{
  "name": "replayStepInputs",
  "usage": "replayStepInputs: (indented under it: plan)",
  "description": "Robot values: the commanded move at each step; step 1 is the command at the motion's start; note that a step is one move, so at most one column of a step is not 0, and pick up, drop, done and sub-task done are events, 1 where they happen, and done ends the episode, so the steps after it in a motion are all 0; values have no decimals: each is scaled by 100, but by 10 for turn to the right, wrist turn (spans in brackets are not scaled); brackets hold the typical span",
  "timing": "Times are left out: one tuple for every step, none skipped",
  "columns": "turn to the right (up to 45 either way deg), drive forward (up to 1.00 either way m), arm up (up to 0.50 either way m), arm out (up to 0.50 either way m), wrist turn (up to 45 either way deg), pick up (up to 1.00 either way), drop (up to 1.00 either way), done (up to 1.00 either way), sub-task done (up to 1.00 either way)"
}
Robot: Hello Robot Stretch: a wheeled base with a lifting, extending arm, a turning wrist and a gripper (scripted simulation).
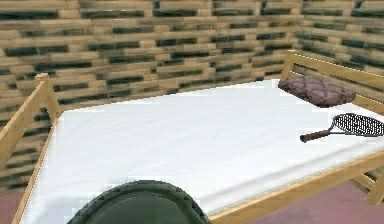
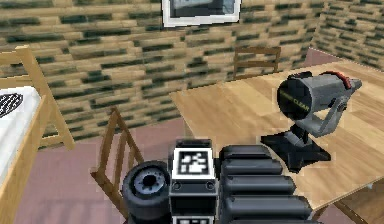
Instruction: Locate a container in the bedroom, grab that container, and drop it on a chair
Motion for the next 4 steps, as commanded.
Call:
replayStepInputs:
  plan:
    - [450, 0, 0, 0, 0, 0, 0, 0, 0]
    - [390, 0, 0, 0, 0, 0, 0, 0, 0]
    - [0, 15, 0, 0, 0, 0, 0, 0, 0]
    - [-450, 0, 0, 0, 0, 0, 0, 0, 0]
